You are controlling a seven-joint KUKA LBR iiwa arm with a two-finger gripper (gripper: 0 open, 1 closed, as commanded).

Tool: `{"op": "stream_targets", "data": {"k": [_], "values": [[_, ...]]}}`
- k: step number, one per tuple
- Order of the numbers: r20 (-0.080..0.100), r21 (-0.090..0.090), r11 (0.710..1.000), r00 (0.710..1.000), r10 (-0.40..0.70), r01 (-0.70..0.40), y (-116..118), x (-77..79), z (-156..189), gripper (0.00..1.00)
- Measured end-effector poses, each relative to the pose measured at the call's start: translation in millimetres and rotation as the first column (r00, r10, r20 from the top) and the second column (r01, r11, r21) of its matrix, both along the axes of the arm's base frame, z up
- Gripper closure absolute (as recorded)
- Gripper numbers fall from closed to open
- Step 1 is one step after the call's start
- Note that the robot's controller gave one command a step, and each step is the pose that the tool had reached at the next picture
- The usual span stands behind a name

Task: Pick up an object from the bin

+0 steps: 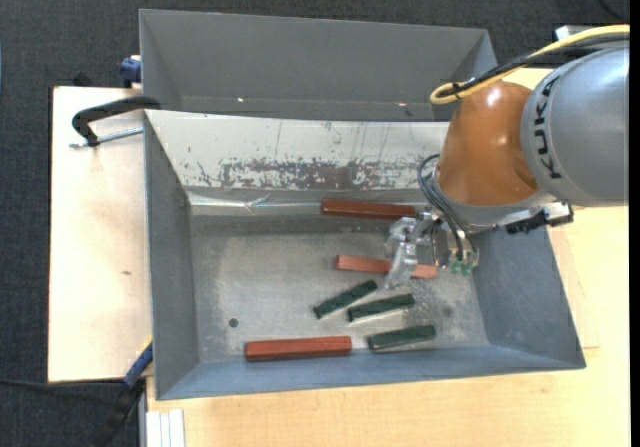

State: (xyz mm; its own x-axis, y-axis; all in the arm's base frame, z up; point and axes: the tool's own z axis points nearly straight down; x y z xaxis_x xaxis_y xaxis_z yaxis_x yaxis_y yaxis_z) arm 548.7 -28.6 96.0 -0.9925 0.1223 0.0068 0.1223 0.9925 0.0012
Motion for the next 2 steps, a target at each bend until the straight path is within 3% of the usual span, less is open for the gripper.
{"op": "stream_targets", "data": {"k": [2], "values": [[0.013,-0.001,1.0,1.0,0.0,0.0,-0.5,3.3,41.7,1.0]]}}
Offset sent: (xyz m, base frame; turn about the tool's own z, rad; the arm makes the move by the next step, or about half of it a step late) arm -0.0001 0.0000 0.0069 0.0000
